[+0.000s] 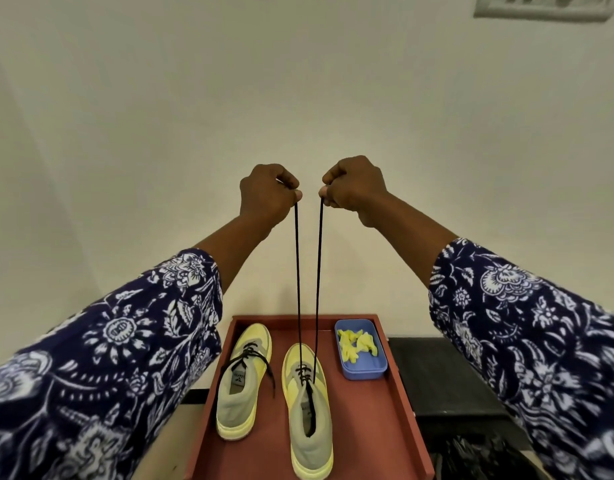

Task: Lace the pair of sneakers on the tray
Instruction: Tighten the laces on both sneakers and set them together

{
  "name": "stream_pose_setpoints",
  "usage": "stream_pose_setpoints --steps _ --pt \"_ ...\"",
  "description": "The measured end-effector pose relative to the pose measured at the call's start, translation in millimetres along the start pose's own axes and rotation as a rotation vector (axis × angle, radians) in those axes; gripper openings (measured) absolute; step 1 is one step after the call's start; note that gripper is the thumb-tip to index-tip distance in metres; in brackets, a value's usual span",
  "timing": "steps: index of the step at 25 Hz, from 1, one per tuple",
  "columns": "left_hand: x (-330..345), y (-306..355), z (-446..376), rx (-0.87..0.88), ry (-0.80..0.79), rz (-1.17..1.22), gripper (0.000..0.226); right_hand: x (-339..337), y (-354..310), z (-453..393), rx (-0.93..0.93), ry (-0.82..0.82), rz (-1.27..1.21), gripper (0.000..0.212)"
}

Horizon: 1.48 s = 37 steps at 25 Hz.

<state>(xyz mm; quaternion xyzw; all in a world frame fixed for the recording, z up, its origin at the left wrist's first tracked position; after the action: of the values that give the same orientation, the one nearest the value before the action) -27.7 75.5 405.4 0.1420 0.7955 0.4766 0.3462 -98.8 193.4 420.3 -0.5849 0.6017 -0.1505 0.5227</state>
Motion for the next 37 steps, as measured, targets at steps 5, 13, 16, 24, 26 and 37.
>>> stream_pose_setpoints --steps 5,13,16,24,26,37 --pt "2.8 -1.8 -1.8 -0.081 -0.004 0.122 0.024 8.5 5.9 1.9 0.014 0.062 -0.079 0.022" --pt "5.4 0.0 1.0 -0.089 0.008 0.177 0.024 8.6 8.6 3.4 0.003 0.133 -0.125 0.02" --pt "6.1 -0.6 2.8 -0.081 0.016 0.176 0.015 9.8 8.1 4.8 -0.007 0.139 -0.125 0.009" --pt "1.3 1.8 7.5 -0.086 0.033 0.173 0.025 9.8 4.9 9.2 -0.012 0.149 -0.114 0.01" --pt "0.6 2.3 8.5 -0.082 0.028 0.168 0.025 10.5 4.2 9.7 -0.013 0.147 -0.107 0.011" --pt "-3.4 5.1 10.7 -0.091 0.028 0.149 0.013 7.9 4.3 11.7 -0.008 0.142 -0.121 0.024"
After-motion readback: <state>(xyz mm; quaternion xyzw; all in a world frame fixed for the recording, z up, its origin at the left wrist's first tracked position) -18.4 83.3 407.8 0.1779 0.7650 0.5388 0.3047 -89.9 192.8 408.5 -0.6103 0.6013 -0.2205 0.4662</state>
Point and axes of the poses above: each hand's wrist, its own z-axis away from the middle knuckle, its own x-axis out of the palm, y = z × x, the point moved 2 cm from there along -z, towards the middle knuckle, and after that the axes turned 8 degrees about -x, right-handed, at the moved point
